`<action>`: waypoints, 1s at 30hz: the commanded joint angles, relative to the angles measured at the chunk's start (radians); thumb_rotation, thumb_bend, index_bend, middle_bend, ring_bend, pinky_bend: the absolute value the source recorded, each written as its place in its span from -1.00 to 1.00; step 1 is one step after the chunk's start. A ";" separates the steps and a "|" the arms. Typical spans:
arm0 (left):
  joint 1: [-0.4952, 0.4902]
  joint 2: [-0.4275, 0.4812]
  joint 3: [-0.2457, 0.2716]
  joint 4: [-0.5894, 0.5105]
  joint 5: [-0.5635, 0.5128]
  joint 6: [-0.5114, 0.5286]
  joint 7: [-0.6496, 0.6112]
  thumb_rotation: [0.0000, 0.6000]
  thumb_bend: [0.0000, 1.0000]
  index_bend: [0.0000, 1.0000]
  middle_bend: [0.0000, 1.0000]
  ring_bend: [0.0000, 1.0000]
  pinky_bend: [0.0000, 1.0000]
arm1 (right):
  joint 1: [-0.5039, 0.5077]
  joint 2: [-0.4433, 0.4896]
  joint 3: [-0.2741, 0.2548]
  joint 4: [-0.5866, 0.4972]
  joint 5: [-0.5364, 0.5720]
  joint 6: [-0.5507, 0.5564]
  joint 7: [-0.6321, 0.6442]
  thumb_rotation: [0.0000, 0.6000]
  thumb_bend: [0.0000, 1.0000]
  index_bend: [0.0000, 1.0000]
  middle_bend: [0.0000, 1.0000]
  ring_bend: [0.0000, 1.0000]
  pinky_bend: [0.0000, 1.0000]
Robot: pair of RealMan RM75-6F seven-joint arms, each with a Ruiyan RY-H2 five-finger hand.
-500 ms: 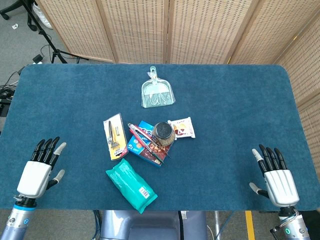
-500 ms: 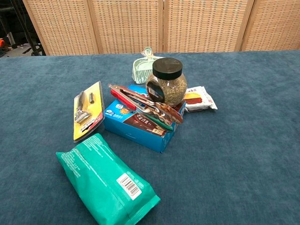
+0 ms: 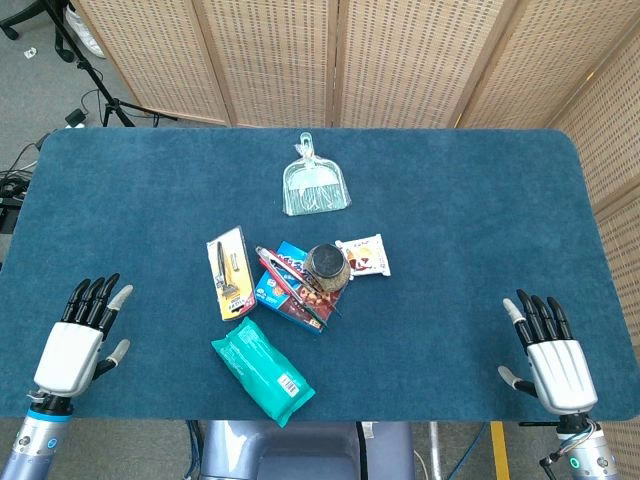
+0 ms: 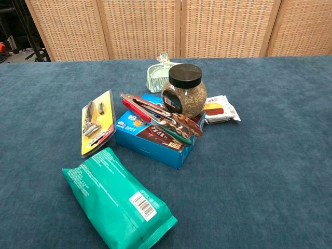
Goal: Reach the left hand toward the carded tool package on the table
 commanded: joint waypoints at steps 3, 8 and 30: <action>0.000 0.000 -0.001 0.000 -0.001 0.001 -0.004 1.00 -0.47 -1.00 -1.00 -1.00 -0.88 | 0.002 -0.001 0.000 0.000 0.000 -0.004 -0.001 1.00 -0.79 -1.00 -1.00 -1.00 -1.00; -0.002 0.000 0.000 0.002 0.003 0.002 -0.005 1.00 -0.47 -1.00 -1.00 -1.00 -0.88 | 0.001 -0.002 0.002 -0.001 0.002 -0.004 -0.003 1.00 -0.79 -1.00 -1.00 -1.00 -1.00; -0.151 0.022 -0.067 -0.138 0.063 -0.138 0.093 1.00 -0.23 -1.00 0.04 0.21 -0.02 | -0.002 0.003 0.008 -0.002 0.010 -0.001 0.009 1.00 -0.79 -1.00 -1.00 -1.00 -1.00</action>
